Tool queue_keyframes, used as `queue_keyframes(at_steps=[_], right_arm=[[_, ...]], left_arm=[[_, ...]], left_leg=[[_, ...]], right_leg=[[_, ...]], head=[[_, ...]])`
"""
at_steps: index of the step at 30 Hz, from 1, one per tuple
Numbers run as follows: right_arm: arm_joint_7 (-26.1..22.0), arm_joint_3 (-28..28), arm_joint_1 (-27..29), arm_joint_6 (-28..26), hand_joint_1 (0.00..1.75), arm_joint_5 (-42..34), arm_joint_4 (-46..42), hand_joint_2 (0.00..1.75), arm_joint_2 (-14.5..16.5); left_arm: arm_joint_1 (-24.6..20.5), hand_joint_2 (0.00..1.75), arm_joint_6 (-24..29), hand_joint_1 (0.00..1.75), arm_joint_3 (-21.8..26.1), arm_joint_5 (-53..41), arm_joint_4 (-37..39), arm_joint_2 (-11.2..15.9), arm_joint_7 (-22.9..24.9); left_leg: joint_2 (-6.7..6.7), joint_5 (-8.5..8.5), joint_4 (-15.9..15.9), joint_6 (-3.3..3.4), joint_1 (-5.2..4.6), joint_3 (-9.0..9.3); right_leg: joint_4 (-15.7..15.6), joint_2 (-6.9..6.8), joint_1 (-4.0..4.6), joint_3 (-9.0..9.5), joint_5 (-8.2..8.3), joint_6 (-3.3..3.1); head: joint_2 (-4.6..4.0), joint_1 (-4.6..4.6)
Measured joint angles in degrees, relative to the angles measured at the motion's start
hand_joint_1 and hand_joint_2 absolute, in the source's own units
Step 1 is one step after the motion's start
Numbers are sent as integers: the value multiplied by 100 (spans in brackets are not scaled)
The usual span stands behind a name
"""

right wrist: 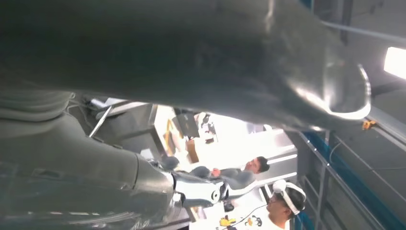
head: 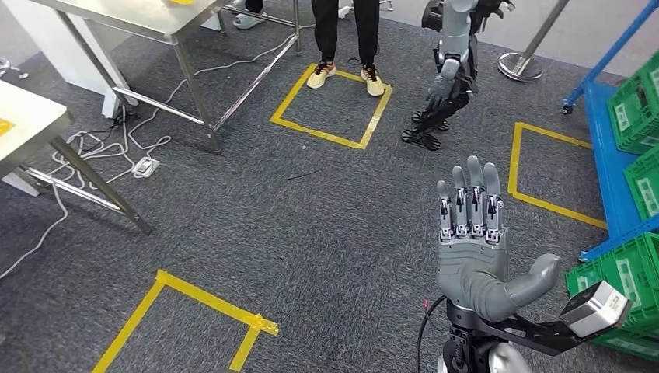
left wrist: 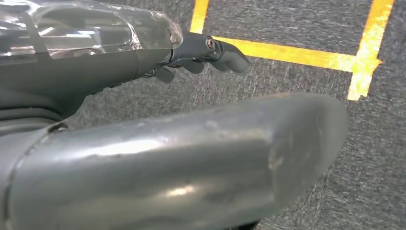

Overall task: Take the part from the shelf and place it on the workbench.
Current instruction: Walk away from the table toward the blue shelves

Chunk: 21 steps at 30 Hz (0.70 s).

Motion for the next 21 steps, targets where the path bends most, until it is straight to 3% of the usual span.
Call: queue_keyframes(at_steps=[2, 4, 6, 7, 8, 10, 12, 14, 15, 17, 18, 19, 21], right_arm=[[-1, -2, -15, 4, 0, 6, -18, 0, -4], [-1, -2, -22, 7, 0, 10, -26, 0, -7], [-1, -1, -3, 7, 0, 10, -23, 0, -6], [-1, -1, 4, 7, 0, 10, -23, 0, -7], [-1, -1, 8, 7, 0, 10, -25, 0, -8], [0, -2, 11, 4, 0, 11, -31, 0, -9], [1, -2, 7, 2, 0, 14, -44, 0, -10], [2, -4, 10, 0, 0, 19, -57, 0, -11], [2, -4, 20, -1, 0, 20, -63, 0, -11], [3, -6, 4, -2, 0, 26, -76, 0, -9], [4, -7, -4, -2, 0, 29, -80, 0, -8], [4, -7, -16, -2, 0, 33, -79, 0, -8], [4, -5, -7, -2, 0, 38, -71, 0, -5]], left_arm=[[-3, 0, -2, 0, 0, -3, -1, -8, 2], [3, 0, -4, 0, 0, -6, 1, -10, 7], [5, 0, -4, 0, 0, -7, 2, -3, 14], [2, 0, -5, 0, 0, -7, 3, 0, 17], [-4, 0, -6, 0, 0, -7, 2, 1, 17], [-21, 0, -8, 0, 0, -12, 0, -5, 15], [-36, 0, -10, 0, 1, -18, -1, -16, 15], [-44, 0, -14, 0, 1, -20, -2, -33, 15], [-49, 0, -16, 0, 0, -21, -2, -41, 13], [-59, 0, -19, 0, 0, -26, -3, -48, 5], [-59, 0, -19, 0, 1, -29, -3, -48, 2], [-51, 0, -19, 0, 1, -32, -2, -45, 3], [-31, 0, -18, 0, 1, -33, 1, -34, 18]], left_leg=[[209, -17, -57, 61, 4, 80], [427, -62, -72, 106, -21, 138], [630, -119, -72, 118, -43, 181], [716, -147, -72, 113, -49, 210], [788, -177, -73, 106, -53, 247], [892, -233, -83, 81, -58, 321], [965, -268, -97, 37, -68, 351], [1056, -283, -129, -20, -70, 381], [1007, -304, -137, -49, -59, 405], [672, -446, 64, -82, -45, 342], [470, -582, 344, -87, -36, 195], [360, -729, 705, -88, -37, -12], [354, -874, 1304, -102, -37, -424]], right_leg=[[289, -287, 22, -146, -149, 58], [965, -620, 19, -514, -425, 112], [1481, -699, -7, -838, -521, 134], [1467, -711, -15, -863, -417, 130], [1242, -730, -16, -773, -222, 115], [518, -905, 25, -431, 157, 54], [62, -1104, 105, -213, 238, -31], [-32, -1092, 156, -179, 187, -102], [-74, -1044, 149, -154, 199, -131], [-183, -938, 115, -70, 229, -191], [-213, -887, 99, -36, 236, -220], [-221, -824, 98, -21, 228, -245], [-206, -671, 101, -6, 202, -274]], head=[[0, 66], [0, 152], [0, 181], [0, 189], [0, 193], [0, 197], [0, 206], [0, 212], [0, 211], [0, 190], [0, 161], [0, 127], [0, 73]])
